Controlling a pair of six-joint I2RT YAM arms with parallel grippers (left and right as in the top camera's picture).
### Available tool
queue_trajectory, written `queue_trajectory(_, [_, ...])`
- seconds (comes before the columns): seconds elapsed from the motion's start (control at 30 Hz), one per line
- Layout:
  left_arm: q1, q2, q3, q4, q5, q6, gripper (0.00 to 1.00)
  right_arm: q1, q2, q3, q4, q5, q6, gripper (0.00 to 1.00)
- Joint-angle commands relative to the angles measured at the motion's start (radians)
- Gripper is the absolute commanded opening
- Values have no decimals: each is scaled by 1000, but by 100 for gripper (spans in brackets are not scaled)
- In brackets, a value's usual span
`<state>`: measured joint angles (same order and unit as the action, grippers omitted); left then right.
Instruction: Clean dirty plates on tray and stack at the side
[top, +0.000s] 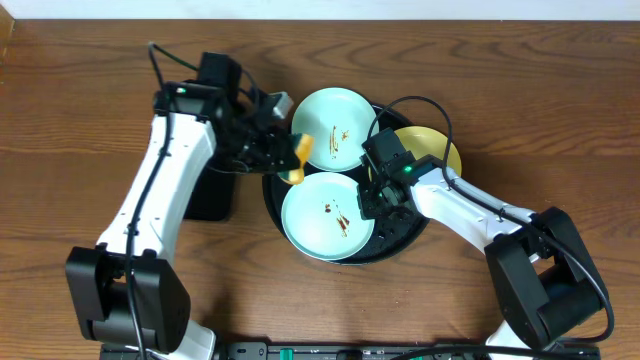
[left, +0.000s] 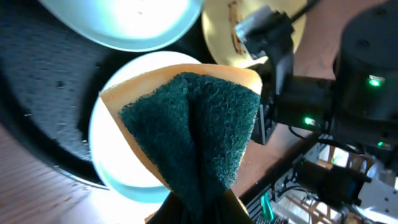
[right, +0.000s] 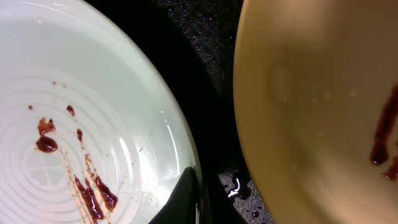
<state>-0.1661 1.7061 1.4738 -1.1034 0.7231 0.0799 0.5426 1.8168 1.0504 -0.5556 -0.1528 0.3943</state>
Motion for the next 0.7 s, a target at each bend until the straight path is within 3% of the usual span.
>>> queue_trajectory(0.0, [-20,0,-23,-6,25,-8,7,-10,17,-18,-5,47,2,1])
queue_trajectory(0.33, [-105,2,-256,184,71,-25,7,-12,17,-18,-5,48,2,1])
queue_trajectory(0.67, [-214,6,-440,461,-51,-202,7,-12,17,-18,-6,47,2,1])
